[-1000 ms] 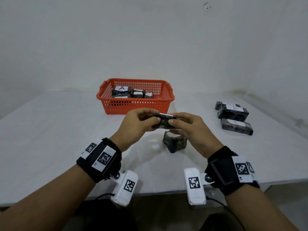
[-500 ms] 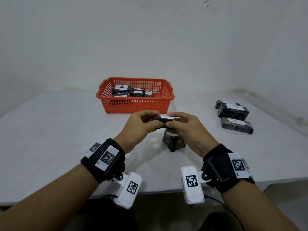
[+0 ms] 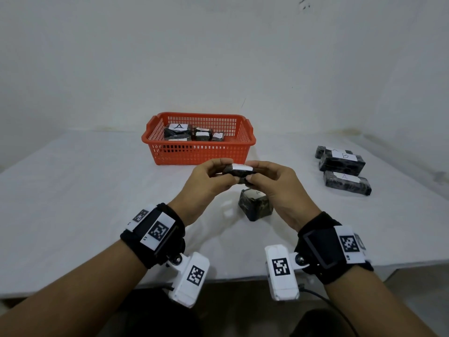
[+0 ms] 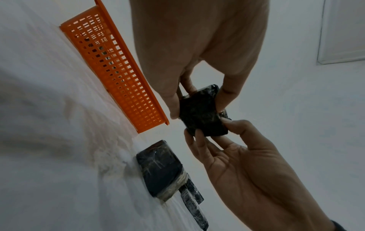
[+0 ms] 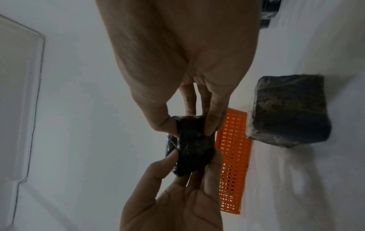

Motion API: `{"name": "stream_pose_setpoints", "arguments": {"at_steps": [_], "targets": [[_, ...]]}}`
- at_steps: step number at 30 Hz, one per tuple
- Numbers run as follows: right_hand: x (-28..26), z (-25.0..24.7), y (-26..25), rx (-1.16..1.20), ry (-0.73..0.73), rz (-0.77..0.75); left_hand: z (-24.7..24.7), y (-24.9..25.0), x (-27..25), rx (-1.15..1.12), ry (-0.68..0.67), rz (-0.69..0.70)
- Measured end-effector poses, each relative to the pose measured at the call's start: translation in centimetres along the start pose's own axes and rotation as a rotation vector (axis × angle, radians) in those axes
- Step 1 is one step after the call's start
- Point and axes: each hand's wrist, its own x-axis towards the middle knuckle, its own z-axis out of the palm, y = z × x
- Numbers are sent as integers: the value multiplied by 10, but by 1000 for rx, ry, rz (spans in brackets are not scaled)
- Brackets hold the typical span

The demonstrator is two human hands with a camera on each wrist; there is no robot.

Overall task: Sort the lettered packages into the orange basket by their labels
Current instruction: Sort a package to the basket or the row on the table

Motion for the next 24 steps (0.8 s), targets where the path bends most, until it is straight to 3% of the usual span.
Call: {"name": "stream_pose_setpoints", "arguments": {"at_steps": [4,8,13,17,24], "targets": [[-1,-3,-3,88,-25,23,-2,0,1,30,-8,48],[-4,-7,-12,292,-108,161,-3,1,0,109,-44,128],[-5,-7,-10,186,-77,123,-2,1,-1,95,-120,106],[-9,-11,-15,141,-78,52,-2,3,-3,163,-20,188],[-13,-7,-18,239,-119,249,-5,8,-3,186,-74,270]]}}
